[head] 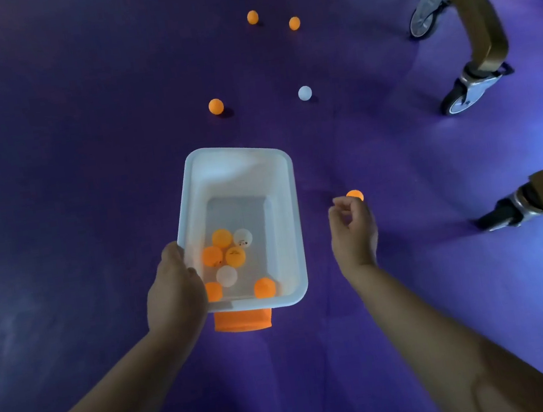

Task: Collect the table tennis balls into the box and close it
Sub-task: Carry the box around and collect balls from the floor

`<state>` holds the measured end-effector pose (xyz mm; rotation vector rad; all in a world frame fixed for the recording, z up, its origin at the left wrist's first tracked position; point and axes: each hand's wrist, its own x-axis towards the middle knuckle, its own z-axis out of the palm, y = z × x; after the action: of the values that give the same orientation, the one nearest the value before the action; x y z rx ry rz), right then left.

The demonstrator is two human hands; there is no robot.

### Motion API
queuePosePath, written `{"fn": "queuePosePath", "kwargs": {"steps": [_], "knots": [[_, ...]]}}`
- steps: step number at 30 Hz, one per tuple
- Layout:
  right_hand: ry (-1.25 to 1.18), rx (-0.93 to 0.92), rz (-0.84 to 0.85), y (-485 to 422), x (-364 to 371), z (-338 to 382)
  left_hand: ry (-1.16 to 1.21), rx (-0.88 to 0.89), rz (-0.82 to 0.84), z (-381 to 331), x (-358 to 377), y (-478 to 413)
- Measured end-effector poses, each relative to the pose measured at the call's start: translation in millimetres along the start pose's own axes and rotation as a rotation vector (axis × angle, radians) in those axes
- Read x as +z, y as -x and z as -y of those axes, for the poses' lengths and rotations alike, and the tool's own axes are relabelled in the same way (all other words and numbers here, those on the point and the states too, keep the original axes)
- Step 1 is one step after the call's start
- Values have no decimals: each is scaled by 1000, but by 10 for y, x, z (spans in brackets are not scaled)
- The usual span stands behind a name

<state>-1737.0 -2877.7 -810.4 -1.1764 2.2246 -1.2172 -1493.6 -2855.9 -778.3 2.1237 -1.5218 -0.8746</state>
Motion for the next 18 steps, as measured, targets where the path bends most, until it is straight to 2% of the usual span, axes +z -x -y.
{"fn": "queuePosePath", "kwargs": {"steps": [3,6,10,12,14,18], "knots": [[336,-17,65,-349,36,-290,-82,-17,-31,-60,49,-81],[622,9,217,-627,69,-420,-182,-23,-41,-72,83,-103],[783,65,467,-851,133,-472,-212,-20,-42,-44,104,-131],[817,65,514,-881,158,-491,-212,-21,-39,-43,108,-137],[784,78,441,-855,161,-525,-207,-19,-41,-29,108,-146],[484,77,329,-665,164,-423,-212,-3,-50,-15,107,-152]]}}
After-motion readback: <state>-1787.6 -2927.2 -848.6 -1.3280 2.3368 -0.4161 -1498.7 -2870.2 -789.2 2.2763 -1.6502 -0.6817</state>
